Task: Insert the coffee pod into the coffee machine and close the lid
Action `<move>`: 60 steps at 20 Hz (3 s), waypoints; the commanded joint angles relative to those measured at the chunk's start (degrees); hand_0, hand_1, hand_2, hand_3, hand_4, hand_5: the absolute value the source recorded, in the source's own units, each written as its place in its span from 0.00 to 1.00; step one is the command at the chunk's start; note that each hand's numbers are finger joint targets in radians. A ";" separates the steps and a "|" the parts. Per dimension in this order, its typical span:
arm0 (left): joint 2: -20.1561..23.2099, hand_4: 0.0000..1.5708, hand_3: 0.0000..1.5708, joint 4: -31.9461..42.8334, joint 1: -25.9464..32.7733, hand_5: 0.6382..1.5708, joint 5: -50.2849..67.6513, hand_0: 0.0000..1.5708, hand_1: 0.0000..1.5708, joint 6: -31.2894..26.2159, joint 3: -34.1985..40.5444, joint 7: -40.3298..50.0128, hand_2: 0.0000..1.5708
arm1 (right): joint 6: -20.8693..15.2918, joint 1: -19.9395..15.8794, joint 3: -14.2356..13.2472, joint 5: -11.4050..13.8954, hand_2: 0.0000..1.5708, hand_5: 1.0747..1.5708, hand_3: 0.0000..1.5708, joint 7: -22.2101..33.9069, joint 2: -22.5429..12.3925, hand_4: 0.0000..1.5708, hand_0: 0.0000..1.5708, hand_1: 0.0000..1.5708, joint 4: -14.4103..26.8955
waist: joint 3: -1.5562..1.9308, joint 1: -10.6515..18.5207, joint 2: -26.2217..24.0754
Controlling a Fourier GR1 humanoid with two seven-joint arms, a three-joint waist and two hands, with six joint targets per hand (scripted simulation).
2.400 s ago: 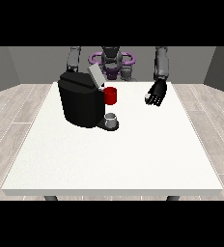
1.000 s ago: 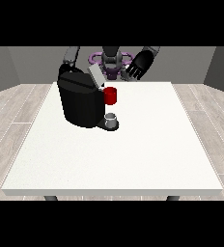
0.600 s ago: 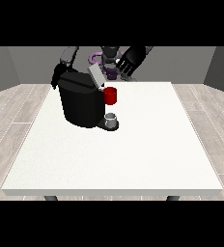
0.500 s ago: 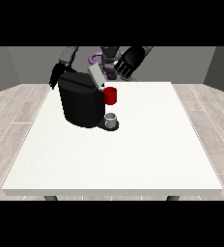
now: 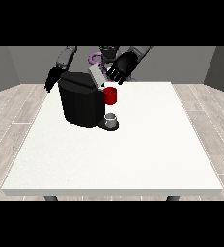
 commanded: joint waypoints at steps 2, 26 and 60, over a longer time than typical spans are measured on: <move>1.59 0.30 0.79 1.97 -1.39 1.00 -0.56 0.77 0.77 -0.01 0.45 -0.49 0.81 | -0.03 1.31 1.01 0.78 0.00 1.00 0.00 -1.66 0.38 0.00 0.00 0.00 -0.27 | 0.00 -1.42 2.41; -0.16 0.24 0.77 4.58 -3.45 1.00 -1.67 0.78 0.78 1.41 0.13 -1.78 0.80 | -1.14 0.05 -0.70 0.60 0.00 1.00 0.00 -1.21 -0.15 0.00 0.00 0.00 1.58 | 0.00 -0.58 1.86; 4.17 0.00 0.62 5.94 -6.50 1.00 -7.24 0.78 0.78 10.66 -0.38 -9.87 0.77 | -1.11 -3.54 -0.37 1.54 0.00 1.00 0.00 0.40 -1.27 0.14 0.00 0.00 -0.48 | 0.01 -3.02 7.90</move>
